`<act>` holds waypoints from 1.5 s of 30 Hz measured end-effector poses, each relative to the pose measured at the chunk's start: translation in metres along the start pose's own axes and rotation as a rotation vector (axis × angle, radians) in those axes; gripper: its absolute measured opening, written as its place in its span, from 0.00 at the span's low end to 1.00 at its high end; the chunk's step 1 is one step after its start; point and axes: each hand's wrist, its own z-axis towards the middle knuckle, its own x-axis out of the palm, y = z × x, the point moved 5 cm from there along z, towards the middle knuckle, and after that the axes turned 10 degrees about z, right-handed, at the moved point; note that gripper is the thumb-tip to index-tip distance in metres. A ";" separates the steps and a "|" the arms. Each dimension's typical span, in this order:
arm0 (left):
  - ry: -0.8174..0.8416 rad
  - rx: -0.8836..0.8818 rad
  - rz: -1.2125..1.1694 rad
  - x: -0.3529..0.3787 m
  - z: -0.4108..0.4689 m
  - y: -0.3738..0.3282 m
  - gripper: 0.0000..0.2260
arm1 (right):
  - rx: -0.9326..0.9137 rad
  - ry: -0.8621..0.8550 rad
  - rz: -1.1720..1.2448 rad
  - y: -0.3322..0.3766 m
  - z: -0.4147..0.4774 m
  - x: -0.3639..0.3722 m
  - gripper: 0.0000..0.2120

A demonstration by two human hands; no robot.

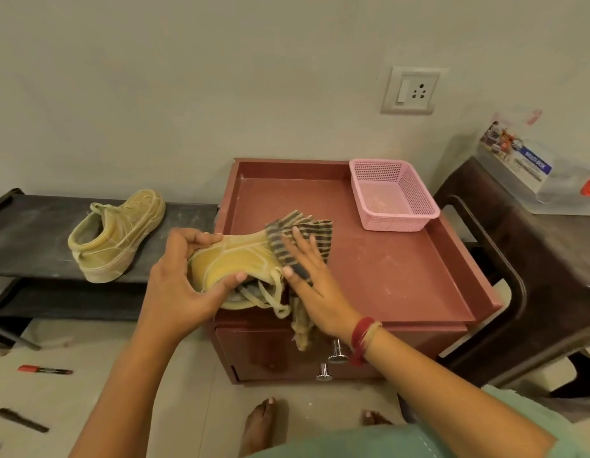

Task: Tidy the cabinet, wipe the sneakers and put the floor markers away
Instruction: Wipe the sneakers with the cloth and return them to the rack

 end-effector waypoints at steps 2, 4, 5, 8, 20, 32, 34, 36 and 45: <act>-0.008 -0.019 0.000 0.001 0.000 0.001 0.30 | 0.098 -0.143 0.063 -0.018 0.005 -0.016 0.23; -0.016 -0.034 -0.006 0.001 0.000 0.001 0.31 | 0.304 -0.329 0.327 -0.034 0.006 -0.032 0.19; -0.013 -0.035 -0.007 0.001 0.000 0.000 0.31 | 0.376 -0.427 0.468 -0.037 0.003 -0.038 0.15; -0.010 -0.034 -0.007 0.001 0.000 0.001 0.30 | 0.304 -0.662 0.535 -0.032 -0.007 -0.049 0.11; -0.005 -0.050 -0.015 0.001 0.001 0.003 0.28 | 0.132 -0.245 0.018 -0.024 -0.006 -0.010 0.26; -0.001 -0.055 -0.013 0.002 0.001 0.003 0.27 | 0.219 -0.320 0.141 -0.025 -0.001 -0.030 0.23; 0.001 -0.052 -0.012 0.001 0.001 0.002 0.27 | 0.159 -0.236 0.103 -0.017 -0.001 -0.024 0.22; -0.001 -0.053 -0.012 0.001 0.001 0.003 0.27 | 0.114 -0.128 0.144 -0.010 -0.001 -0.013 0.17; 0.002 -0.060 -0.029 0.002 0.002 0.004 0.27 | 0.158 -0.127 0.106 -0.013 0.005 -0.015 0.22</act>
